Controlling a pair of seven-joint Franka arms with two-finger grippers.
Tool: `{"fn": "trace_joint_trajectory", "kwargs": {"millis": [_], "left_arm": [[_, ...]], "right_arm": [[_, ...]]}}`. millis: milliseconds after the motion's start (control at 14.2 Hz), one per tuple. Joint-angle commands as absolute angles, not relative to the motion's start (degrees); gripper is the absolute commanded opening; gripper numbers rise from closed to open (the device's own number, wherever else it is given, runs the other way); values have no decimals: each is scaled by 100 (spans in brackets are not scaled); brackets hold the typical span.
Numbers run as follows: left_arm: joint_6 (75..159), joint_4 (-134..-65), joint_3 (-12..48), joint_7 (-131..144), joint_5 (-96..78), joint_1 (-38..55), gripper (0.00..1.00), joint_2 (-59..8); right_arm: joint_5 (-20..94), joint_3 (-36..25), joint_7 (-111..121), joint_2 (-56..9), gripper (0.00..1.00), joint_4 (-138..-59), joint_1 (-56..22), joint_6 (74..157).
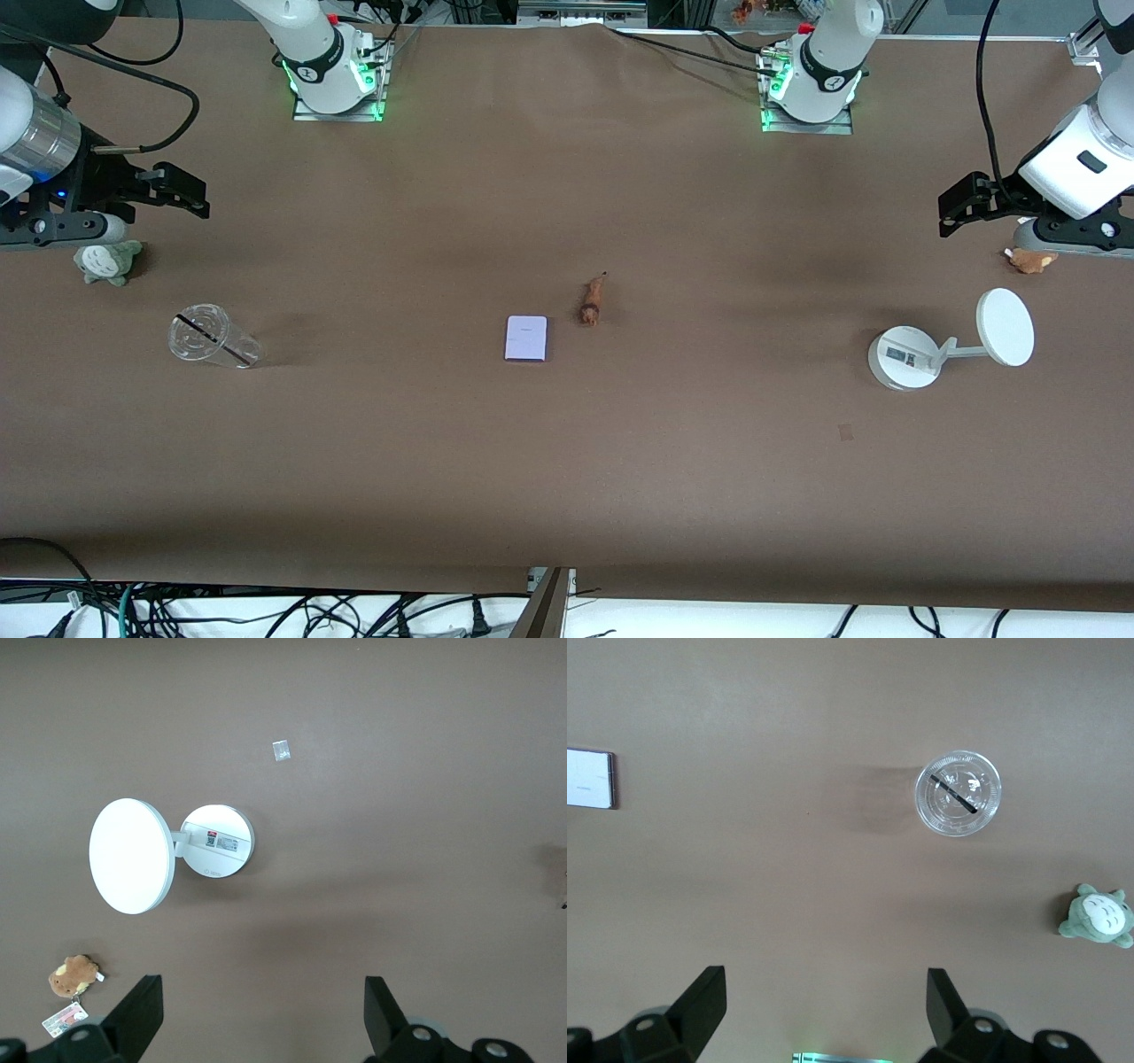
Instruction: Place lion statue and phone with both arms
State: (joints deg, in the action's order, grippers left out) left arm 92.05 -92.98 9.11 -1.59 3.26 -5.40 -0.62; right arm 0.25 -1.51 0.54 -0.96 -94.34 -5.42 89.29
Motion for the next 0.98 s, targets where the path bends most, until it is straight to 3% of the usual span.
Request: {"fn": "trace_joint_trajectory", "kwargs": {"millis": [0,703,914], "left_arm": [[9070,-9114,940,-237,272,-571,100,-141],[8807,-9175,1019,-202,202,-440,100,-158],[8807,-9184,1264,-158,-166,-334,100,-508]], "right_arm": [[97,-88,79,-193,100,-9290,-475,8894],[97,-79,88,-263,100,-9290,-589,8842],[97,-79,88,-272,100,-9290,-589,8842]]}}
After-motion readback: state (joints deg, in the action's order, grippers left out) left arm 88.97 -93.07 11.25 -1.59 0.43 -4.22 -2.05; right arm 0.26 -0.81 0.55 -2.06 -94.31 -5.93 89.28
